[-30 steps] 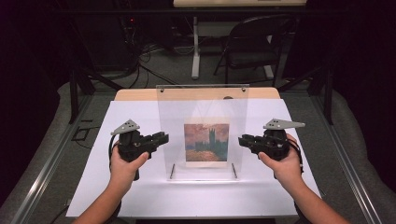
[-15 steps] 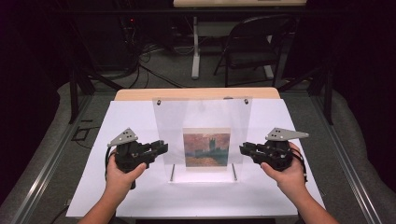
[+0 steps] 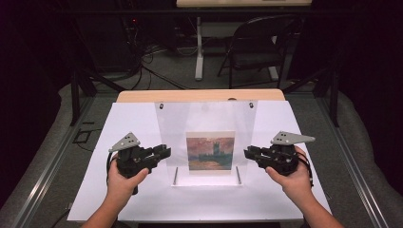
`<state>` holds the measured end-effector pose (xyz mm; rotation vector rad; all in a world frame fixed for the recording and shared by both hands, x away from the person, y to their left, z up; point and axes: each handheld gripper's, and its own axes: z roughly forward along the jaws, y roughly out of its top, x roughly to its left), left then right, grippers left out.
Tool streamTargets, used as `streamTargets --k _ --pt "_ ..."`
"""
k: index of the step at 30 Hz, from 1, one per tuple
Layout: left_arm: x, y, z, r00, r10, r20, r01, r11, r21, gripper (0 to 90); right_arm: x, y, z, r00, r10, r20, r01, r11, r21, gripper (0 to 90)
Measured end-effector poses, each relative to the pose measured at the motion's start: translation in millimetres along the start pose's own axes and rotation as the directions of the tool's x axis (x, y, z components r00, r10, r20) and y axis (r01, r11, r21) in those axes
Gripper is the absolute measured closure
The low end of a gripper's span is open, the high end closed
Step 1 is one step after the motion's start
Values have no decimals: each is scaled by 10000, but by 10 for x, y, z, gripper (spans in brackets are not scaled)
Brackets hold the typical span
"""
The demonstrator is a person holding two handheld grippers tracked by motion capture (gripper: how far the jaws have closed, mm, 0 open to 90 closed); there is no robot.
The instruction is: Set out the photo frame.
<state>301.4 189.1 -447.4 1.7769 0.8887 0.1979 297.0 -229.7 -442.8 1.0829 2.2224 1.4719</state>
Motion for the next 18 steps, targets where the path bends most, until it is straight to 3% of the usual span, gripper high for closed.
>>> streamTargets --k 18 --pt "-13 27 -14 10000 -8 -56 9 9997 251 706 9 5 -11 10000 2 -14 -2 9999 117 745"
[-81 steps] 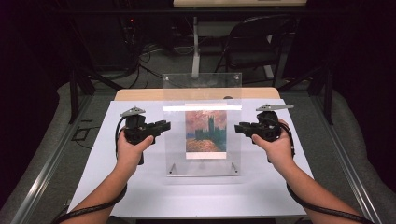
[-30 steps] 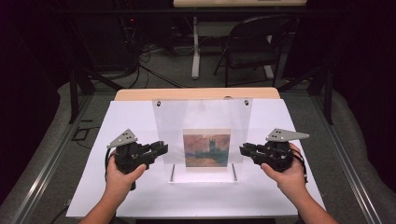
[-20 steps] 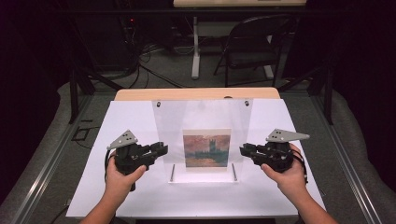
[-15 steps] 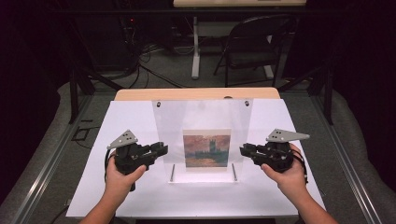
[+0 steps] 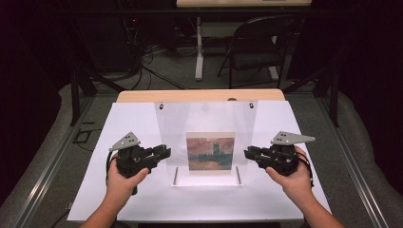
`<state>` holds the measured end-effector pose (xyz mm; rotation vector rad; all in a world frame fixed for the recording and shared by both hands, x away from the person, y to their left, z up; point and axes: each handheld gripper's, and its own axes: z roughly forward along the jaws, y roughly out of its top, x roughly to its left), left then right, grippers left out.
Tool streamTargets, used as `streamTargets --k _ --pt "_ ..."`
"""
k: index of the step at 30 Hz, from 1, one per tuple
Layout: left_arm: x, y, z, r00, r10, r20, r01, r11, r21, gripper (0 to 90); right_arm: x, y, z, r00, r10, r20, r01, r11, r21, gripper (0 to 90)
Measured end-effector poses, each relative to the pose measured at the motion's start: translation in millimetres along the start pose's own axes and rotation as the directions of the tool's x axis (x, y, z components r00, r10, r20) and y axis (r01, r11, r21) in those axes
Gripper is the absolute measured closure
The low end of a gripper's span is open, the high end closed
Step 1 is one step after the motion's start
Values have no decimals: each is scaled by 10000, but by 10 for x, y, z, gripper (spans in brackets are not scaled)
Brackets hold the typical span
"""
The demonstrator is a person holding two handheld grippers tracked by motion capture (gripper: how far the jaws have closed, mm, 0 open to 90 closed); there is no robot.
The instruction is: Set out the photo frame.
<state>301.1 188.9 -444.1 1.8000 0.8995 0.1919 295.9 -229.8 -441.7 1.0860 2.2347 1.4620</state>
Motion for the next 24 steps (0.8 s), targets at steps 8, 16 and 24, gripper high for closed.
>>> streamTargets --k 8,16,24 --pt "-8 27 -68 9999 -52 -115 56 9993 359 704 -15 17 -73 9999 -84 144 85 9999 -71 738" --pt "32 24 -257 9994 -104 -316 109 9998 159 679 -76 20 -294 9984 -70 554 83 9997 -230 733" --pt "113 -18 -374 9950 16 -1002 -19 10000 -30 658 -132 -23 -382 9960 25 894 2 9996 -300 727"
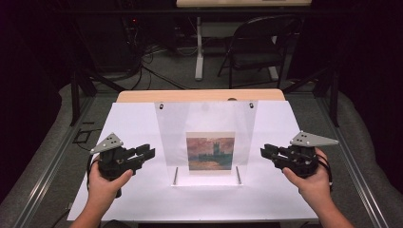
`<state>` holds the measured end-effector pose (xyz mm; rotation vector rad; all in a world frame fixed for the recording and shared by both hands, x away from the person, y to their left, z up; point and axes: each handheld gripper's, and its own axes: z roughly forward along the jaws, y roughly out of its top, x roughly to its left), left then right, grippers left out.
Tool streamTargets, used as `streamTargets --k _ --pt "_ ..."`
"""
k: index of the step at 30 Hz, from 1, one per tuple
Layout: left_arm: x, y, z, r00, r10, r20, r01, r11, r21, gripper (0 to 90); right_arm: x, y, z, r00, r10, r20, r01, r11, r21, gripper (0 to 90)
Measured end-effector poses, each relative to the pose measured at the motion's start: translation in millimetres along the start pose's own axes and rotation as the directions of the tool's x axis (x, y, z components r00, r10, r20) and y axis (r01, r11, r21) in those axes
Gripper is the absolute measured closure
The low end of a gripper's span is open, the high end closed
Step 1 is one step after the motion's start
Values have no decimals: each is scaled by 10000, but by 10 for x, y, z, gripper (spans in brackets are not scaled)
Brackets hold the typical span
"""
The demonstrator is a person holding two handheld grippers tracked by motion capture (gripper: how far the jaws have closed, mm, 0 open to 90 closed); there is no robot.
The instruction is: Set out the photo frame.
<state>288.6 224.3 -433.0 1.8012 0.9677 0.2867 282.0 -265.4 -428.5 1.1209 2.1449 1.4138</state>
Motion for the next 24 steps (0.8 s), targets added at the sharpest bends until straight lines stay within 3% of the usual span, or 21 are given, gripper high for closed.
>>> streamTargets --k 6,12,16,21,24 --pt "57 -63 -12 9996 -208 -213 203 9995 -230 635 11 -71 18 9989 -160 451 159 9999 16 713" --pt "160 -254 17 9965 -506 -661 480 9980 -405 592 -4 -219 43 9956 -192 921 185 9998 89 683" --pt "245 -416 41 9909 -669 -1169 607 9966 -562 547 -18 -375 75 9911 -180 1316 146 9995 270 666" --pt "338 -608 71 9819 -1028 -1591 913 9928 -780 505 -50 -558 128 9891 22 1472 -73 9994 341 622" --pt "375 -701 97 9764 -992 -1919 854 9932 -786 458 -61 -654 173 9867 94 1625 -145 9994 303 569"
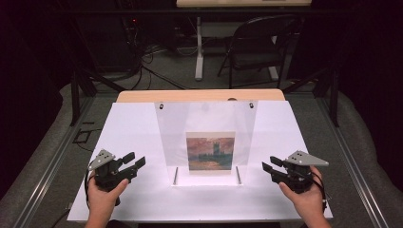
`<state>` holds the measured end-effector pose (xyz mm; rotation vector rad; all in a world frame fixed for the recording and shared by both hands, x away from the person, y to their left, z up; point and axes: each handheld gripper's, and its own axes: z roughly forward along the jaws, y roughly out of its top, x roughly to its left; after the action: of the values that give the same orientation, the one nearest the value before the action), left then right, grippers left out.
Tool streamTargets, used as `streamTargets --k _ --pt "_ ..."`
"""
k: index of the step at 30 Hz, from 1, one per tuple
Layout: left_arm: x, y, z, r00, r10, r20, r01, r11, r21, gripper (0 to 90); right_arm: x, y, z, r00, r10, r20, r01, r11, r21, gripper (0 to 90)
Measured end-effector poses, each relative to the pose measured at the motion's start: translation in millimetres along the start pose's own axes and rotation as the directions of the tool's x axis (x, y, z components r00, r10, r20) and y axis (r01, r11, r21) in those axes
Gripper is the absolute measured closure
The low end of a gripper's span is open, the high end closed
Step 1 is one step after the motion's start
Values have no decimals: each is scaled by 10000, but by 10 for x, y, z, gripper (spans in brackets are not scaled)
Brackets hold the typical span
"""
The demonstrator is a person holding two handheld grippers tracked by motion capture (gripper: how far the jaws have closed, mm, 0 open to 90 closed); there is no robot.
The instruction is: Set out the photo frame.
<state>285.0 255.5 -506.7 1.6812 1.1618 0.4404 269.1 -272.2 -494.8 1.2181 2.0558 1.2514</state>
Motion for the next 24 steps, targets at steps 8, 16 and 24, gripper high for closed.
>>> streamTargets --k 8,16,24 --pt "74 -165 78 9982 273 -533 -255 9991 330 402 -34 -209 127 9990 192 394 -187 9997 -146 419" --pt "97 -257 138 9976 455 -516 -423 9972 623 398 -48 -336 197 9979 161 624 -168 9998 112 387" --pt "69 -279 184 9986 471 -259 -450 9959 783 398 -19 -377 263 9988 27 485 -50 9989 471 389"
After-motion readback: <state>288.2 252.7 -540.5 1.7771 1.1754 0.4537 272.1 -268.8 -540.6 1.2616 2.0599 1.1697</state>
